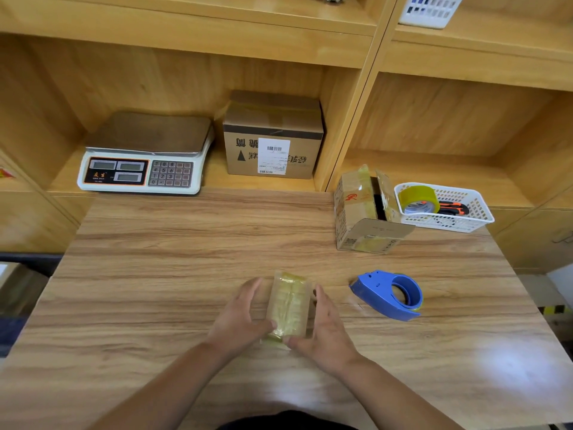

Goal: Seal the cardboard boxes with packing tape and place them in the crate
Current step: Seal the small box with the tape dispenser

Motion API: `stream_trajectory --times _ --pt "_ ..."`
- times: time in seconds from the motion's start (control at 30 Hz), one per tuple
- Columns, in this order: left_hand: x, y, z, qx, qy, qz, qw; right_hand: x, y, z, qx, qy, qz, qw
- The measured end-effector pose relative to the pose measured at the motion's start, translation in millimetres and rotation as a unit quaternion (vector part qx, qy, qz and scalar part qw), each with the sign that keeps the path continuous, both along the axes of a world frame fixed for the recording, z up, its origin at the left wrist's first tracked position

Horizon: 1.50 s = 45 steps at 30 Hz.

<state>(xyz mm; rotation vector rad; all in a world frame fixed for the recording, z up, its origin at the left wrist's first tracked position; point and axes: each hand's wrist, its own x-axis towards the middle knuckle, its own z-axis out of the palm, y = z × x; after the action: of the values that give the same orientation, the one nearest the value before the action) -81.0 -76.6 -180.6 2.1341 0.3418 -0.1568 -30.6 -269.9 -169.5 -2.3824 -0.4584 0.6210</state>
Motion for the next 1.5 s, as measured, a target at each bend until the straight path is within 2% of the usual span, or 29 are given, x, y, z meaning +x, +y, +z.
stream_trajectory --times 0.1,0.23,0.4,0.57,0.67,0.8,0.93,1.2,1.5 --pt "17 8 7 0.056 0.006 -0.096 0.994 16 8 5 -0.009 -0.007 0.016 1.0" --pt "38 11 10 0.157 0.019 -0.223 0.962 35 11 2 -0.081 -0.013 0.082 0.993" --pt "57 15 1 0.179 0.055 -0.274 0.943 44 15 -7 -0.081 -0.03 0.095 0.992" --pt "68 17 -5 0.133 0.049 -0.24 0.96 55 19 -10 -0.067 -0.075 0.091 0.991" --pt "75 15 -8 0.069 0.04 -0.193 0.978 62 24 -10 -0.051 -0.086 0.065 0.993" --pt "82 13 -9 0.023 0.017 -0.147 0.989 72 29 -12 -0.071 -0.089 0.08 0.99" --pt "88 9 -6 -0.023 0.017 -0.09 0.996 74 31 -11 -0.022 -0.111 0.041 0.993" --pt "91 1 -6 -0.04 0.008 -0.015 0.999 75 37 -8 0.027 -0.111 -0.016 0.993" --pt "76 -14 -18 -0.021 -0.073 0.039 0.996 71 40 -14 0.042 -0.06 -0.027 0.997"
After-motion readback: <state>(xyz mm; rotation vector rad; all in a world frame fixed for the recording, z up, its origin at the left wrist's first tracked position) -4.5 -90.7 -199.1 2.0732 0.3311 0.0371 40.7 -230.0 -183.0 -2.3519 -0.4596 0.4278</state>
